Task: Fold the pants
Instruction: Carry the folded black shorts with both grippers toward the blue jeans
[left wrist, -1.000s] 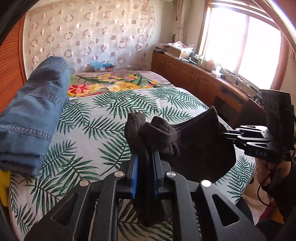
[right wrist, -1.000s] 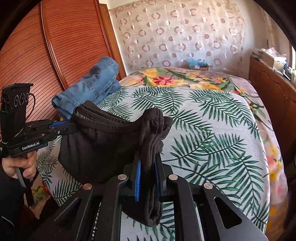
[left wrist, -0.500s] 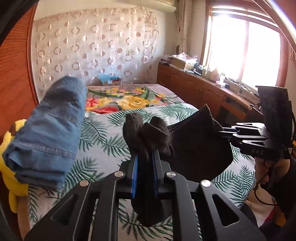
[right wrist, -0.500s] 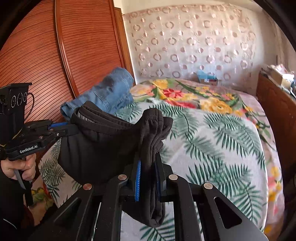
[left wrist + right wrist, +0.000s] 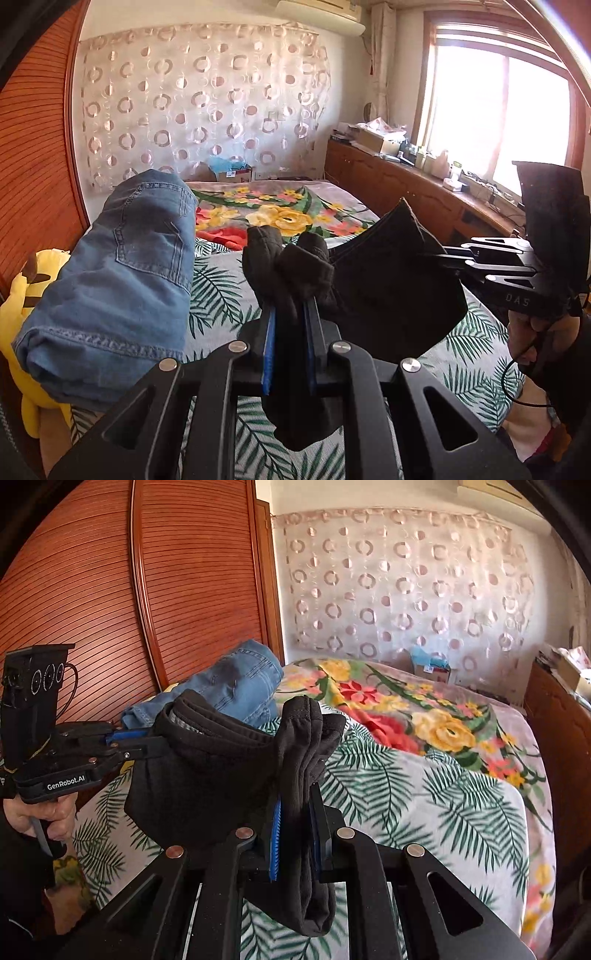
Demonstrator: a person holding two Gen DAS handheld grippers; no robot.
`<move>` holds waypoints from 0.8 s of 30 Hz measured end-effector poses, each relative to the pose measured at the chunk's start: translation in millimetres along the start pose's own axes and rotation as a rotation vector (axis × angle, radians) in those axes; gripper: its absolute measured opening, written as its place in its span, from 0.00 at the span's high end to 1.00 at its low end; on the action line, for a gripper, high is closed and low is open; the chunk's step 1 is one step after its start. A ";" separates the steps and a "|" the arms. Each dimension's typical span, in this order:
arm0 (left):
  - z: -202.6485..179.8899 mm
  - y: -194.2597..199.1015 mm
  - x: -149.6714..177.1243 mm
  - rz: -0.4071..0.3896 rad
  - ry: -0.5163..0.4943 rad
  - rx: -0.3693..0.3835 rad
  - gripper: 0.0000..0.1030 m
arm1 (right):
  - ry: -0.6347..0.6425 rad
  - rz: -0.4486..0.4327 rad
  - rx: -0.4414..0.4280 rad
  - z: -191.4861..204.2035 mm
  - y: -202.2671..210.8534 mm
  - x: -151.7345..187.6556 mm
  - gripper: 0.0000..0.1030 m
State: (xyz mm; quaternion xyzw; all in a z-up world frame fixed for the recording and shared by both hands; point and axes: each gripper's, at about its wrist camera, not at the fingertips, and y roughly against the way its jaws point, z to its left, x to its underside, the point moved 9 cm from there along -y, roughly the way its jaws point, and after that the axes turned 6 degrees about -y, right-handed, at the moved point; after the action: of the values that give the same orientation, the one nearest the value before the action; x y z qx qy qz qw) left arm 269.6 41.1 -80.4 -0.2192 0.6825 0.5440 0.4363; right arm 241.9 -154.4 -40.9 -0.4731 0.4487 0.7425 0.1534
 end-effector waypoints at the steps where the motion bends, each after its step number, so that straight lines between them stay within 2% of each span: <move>1: 0.5 -1.5 -1.1 0.000 0.001 -0.001 0.86 | 0.001 0.001 0.000 -1.9 -4.3 -2.6 0.88; 10: 22.7 -13.3 -20.9 -0.008 0.014 -0.016 0.86 | 0.021 0.004 0.000 -7.3 -36.0 -38.4 0.88; 16: 38.7 8.4 -41.3 -0.065 0.012 -0.050 0.86 | 0.068 -0.045 -0.016 8.1 -42.4 -73.1 0.88; 24: 82.2 42.5 -52.8 -0.116 0.033 -0.149 0.86 | 0.145 -0.083 -0.061 39.0 -68.4 -105.8 0.88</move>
State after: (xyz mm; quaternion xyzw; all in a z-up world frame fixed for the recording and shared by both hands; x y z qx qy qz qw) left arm 293.7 121.9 -15.2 -0.2990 0.6334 0.5632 0.4384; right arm 318.0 -64.3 18.2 -0.5484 0.4157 0.7125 0.1368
